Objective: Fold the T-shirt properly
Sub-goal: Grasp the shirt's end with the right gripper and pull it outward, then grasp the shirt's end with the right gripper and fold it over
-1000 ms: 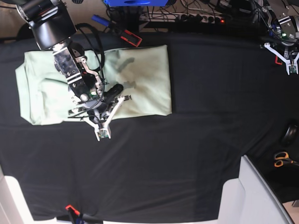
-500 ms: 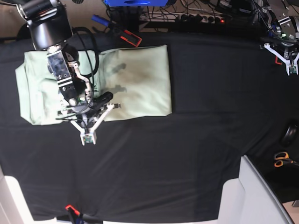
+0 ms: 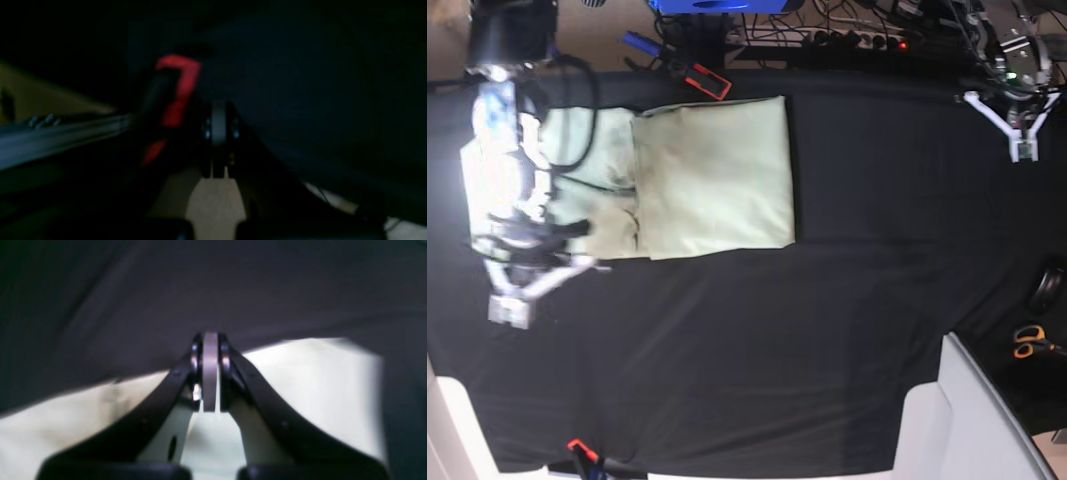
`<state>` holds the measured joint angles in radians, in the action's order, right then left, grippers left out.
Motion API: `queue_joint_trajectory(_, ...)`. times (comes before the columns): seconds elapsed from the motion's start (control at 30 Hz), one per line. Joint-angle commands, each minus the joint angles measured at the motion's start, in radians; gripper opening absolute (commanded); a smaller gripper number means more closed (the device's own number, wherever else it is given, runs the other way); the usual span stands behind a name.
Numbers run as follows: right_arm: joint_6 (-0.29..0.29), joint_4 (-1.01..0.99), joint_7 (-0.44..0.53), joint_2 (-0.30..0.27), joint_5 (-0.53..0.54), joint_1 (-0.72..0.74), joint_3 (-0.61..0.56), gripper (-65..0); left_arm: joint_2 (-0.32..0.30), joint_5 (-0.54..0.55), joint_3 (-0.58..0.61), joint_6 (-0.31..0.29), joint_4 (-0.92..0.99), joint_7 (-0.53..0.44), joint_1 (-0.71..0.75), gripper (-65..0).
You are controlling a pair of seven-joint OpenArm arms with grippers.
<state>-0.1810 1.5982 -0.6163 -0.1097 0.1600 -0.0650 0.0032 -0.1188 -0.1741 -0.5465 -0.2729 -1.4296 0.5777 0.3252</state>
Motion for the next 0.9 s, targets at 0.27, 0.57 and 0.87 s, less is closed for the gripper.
queue_joint_trajectory(0.27, 0.015, 0.083, 0.009, -0.04, 0.008, -0.161, 0.251, -51.1, -0.023, 0.471, 0.039, -0.067, -0.149, 0.172, 0.024, -61.3)
queue_joint_trajectory(0.57, 0.341, 0.031, -0.034, -0.035, 0.01, -0.141, 0.456, -27.9, -0.075, 0.695, 0.039, -0.147, -0.162, 0.239, 0.025, -18.6)
queue_joint_trajectory(0.87, 0.879, -0.315, -0.198, -0.083, 0.008, 0.078, 0.883, -3.6, -0.101, 0.535, 0.03, -0.147, -0.17, 0.198, 0.056, -25.7)
